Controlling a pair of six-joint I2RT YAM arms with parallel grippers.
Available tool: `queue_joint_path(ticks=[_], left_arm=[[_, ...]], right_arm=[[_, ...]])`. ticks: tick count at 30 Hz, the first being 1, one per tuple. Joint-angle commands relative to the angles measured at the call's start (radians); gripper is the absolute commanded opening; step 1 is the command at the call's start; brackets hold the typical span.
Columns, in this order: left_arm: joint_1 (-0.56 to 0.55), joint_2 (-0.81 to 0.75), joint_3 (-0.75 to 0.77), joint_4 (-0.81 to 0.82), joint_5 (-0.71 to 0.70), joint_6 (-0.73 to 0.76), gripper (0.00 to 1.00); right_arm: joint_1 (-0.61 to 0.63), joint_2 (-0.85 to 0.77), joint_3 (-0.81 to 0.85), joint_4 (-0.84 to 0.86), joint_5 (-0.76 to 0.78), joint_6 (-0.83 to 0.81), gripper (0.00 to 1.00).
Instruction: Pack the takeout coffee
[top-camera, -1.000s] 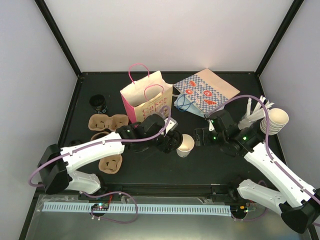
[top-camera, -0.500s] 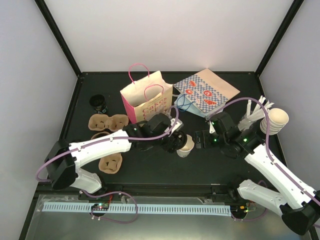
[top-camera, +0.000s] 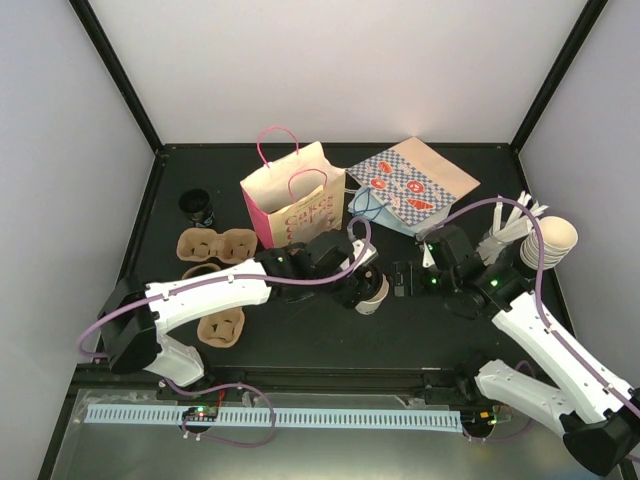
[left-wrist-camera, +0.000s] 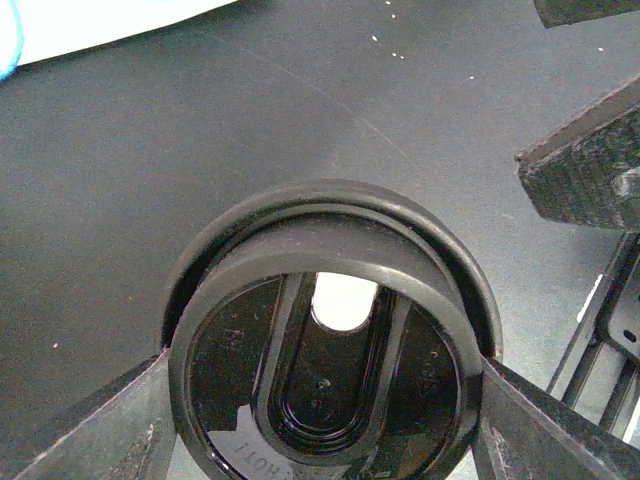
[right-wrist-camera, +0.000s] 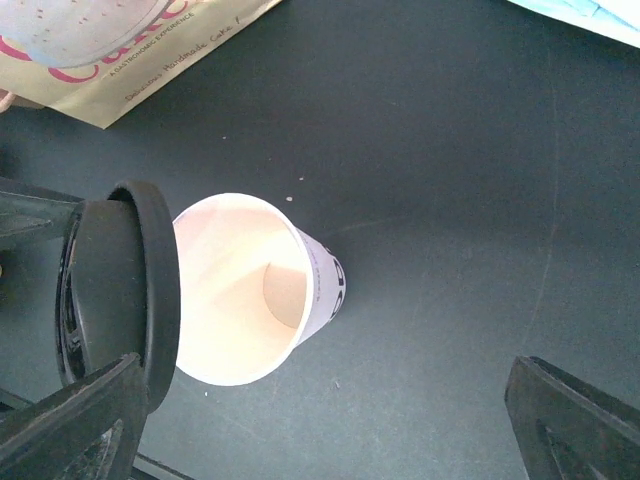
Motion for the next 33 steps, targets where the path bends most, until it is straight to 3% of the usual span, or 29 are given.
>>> queue_joint_path(ticks=[1,33], left_arm=[[-0.016,0.022,0.057,-0.033,-0.036,0.03,0.77],[-0.053,0.105,0.122,-0.09,-0.082,0.053,0.77]], right_arm=[[-0.016,-0.01,-0.014,0.016,-0.023,0.012,1.0],[-0.04,-0.009,-0.078,0.082,-0.119,0.03,0.99]])
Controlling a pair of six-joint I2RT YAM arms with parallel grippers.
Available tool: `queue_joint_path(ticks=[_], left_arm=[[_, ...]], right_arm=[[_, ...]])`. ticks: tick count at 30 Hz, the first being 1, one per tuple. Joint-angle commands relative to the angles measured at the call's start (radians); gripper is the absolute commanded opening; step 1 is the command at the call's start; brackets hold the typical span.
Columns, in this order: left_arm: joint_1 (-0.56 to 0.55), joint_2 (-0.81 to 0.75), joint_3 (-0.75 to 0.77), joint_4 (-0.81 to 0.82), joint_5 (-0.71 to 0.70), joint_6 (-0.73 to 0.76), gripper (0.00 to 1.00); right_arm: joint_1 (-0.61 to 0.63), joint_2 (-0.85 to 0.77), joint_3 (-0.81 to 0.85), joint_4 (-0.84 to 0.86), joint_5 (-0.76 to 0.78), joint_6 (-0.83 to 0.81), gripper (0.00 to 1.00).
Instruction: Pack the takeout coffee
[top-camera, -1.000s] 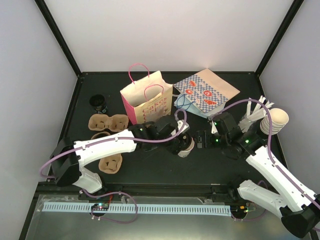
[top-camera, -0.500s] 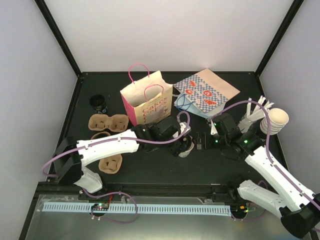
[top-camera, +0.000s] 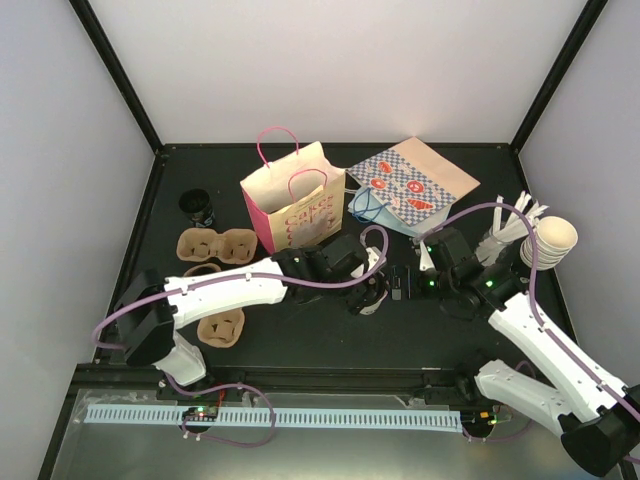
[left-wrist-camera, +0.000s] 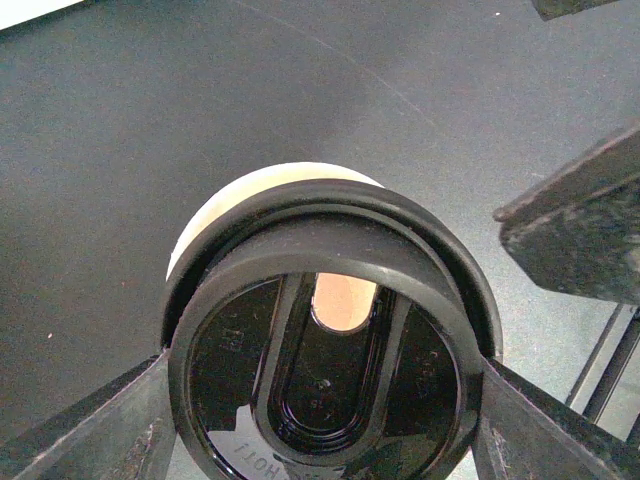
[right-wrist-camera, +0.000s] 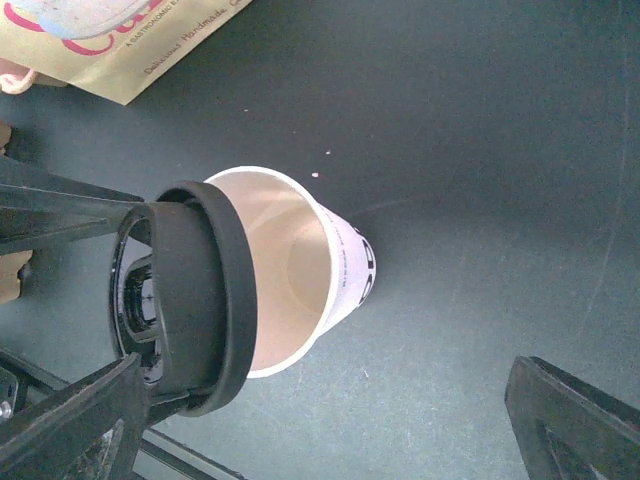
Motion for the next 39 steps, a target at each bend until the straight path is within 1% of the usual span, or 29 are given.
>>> queue_joint_path(ticks=[1,8,27,39], left_arm=[[-0.009,0.02,0.057,-0.01,-0.033,0.019,0.77],[-0.011,0.043,0.082,-0.02,-0.064,0.026,0.77],[-0.018,0.094,0.111,-0.039,-0.057,0.036,0.77],[-0.02,0.123,0.13,-0.061,-0.064,0.044,0.77]], right_arm=[[-0.017,-0.011,-0.027,0.035,-0.02,0.02,0.99],[-0.029,-0.02,-0.041,0.043,-0.019,0.031,0.99],[-0.058,-0.015,-0.059,0.05,-0.018,0.026,0.99],[-0.067,-0.008,-0.065,0.06,-0.042,0.02,0.97]])
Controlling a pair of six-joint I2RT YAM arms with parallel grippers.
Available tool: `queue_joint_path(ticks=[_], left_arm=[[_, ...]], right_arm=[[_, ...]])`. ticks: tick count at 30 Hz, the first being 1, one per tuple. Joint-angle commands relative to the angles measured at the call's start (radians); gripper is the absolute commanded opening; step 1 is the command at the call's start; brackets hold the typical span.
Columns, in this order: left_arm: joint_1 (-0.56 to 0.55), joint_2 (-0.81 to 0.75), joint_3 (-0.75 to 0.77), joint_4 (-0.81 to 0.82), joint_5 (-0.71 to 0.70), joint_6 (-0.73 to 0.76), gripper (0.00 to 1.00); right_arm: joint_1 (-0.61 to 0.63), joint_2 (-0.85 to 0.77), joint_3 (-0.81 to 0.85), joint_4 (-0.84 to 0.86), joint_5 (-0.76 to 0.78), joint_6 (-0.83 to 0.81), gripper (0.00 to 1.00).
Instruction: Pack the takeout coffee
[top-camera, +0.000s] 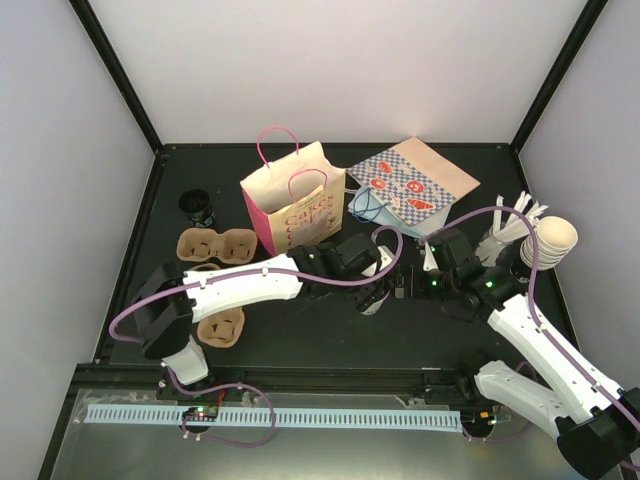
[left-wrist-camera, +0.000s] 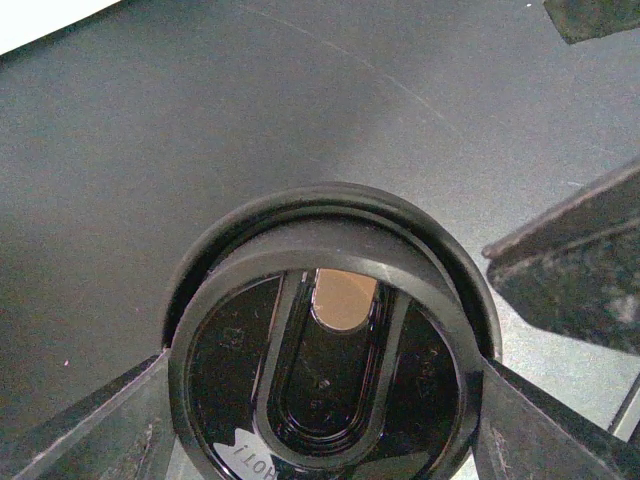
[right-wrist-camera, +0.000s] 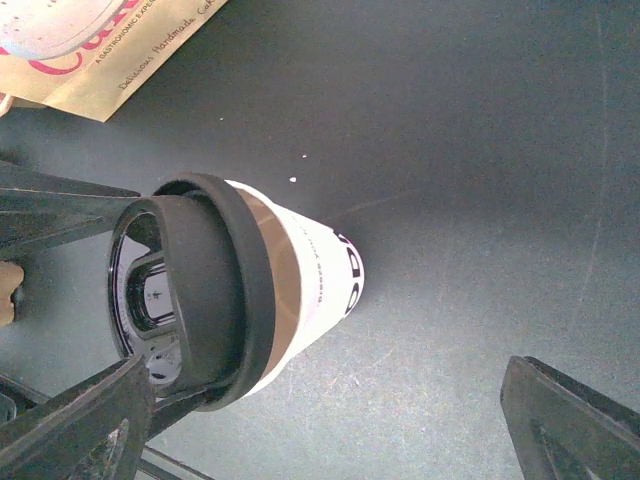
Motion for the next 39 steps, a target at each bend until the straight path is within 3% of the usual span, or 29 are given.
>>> queue_joint_path(ticks=[1,13,39], left_arm=[[-0.009,0.031,0.045,-0.033,-0.014,0.017,0.77],[-0.015,0.061,0.068,-0.071,-0.02,0.027,0.78],[-0.028,0.126,0.119,-0.149,-0.04,0.034,0.78]], right_arm=[[-0.009,0.001,-0.011,0.024,-0.02,-0.004,0.97],[-0.022,0.011,-0.037,0.029,-0.045,-0.001,0.93],[-0.174,-0.008,-0.105,0.069,-0.206,-0.031,0.8]])
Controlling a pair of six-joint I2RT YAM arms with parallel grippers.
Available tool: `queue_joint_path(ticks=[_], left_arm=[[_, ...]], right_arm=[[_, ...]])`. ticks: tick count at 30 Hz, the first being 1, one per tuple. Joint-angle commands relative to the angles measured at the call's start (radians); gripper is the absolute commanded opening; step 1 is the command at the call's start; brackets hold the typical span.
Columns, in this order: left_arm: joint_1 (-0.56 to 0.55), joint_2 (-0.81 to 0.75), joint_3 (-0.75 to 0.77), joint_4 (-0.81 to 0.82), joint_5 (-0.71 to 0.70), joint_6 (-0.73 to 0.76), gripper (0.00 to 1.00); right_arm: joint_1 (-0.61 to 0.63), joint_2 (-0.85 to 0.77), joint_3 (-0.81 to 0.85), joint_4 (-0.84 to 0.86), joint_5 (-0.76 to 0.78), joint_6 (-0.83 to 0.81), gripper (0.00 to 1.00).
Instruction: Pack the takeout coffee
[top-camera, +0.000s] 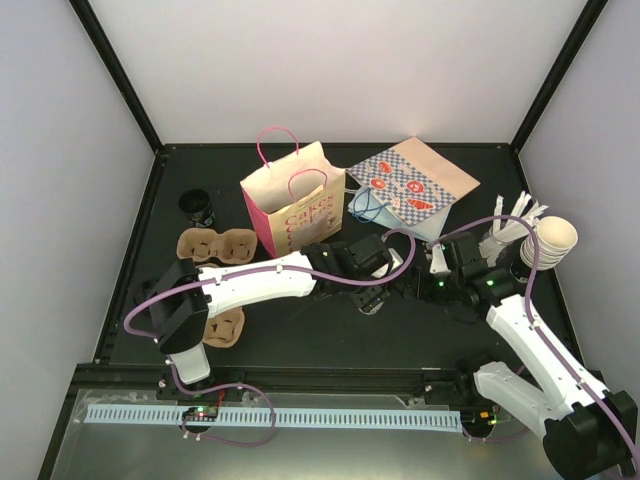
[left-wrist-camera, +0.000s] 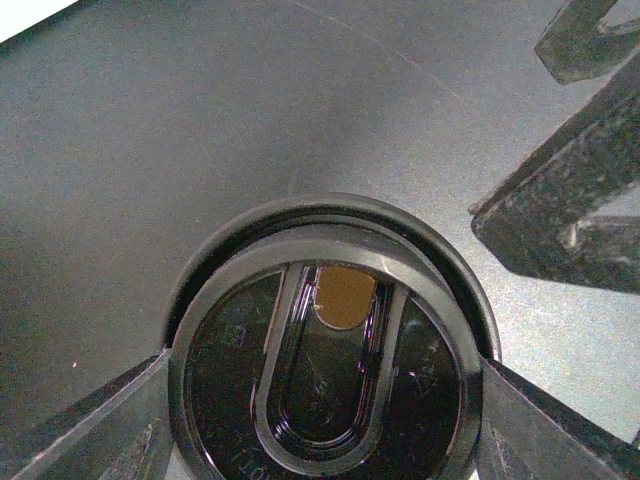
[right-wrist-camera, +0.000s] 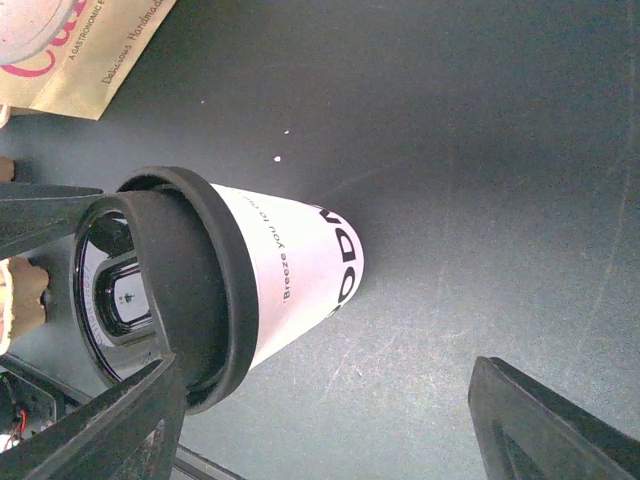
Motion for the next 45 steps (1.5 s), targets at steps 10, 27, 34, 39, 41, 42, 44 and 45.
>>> queue_joint_path(ticks=[10,27,34,39,41,42,44,45], left_arm=[[-0.009,0.045,0.026,-0.072,0.0,0.01,0.77],[-0.011,0.07,0.047,-0.095,0.011,0.013,0.77],[-0.011,0.082,0.052,-0.098,0.019,0.014,0.77],[-0.01,0.091,0.061,-0.104,0.024,0.018,0.77],[-0.01,0.094,0.063,-0.106,0.024,0.019,0.78],[-0.011,0.095,0.064,-0.106,0.025,0.019,0.77],[-0.011,0.098,0.065,-0.108,0.026,0.019,0.78],[-0.011,0.102,0.067,-0.109,0.027,0.019,0.78]], right_arm=[[-0.028,-0.003,-0.014,0.056,-0.075,-0.014,0.64],[-0.029,0.1,-0.085,0.177,-0.113,-0.007,0.55],[-0.029,0.128,-0.144,0.196,-0.079,-0.007,0.51],[-0.03,0.147,-0.191,0.212,-0.074,0.006,0.47],[-0.03,0.153,-0.206,0.218,-0.071,0.012,0.46],[-0.029,0.155,-0.212,0.221,-0.068,0.016,0.46],[-0.03,0.158,-0.221,0.223,-0.06,0.022,0.45],[-0.03,0.159,-0.222,0.223,-0.056,0.027,0.43]])
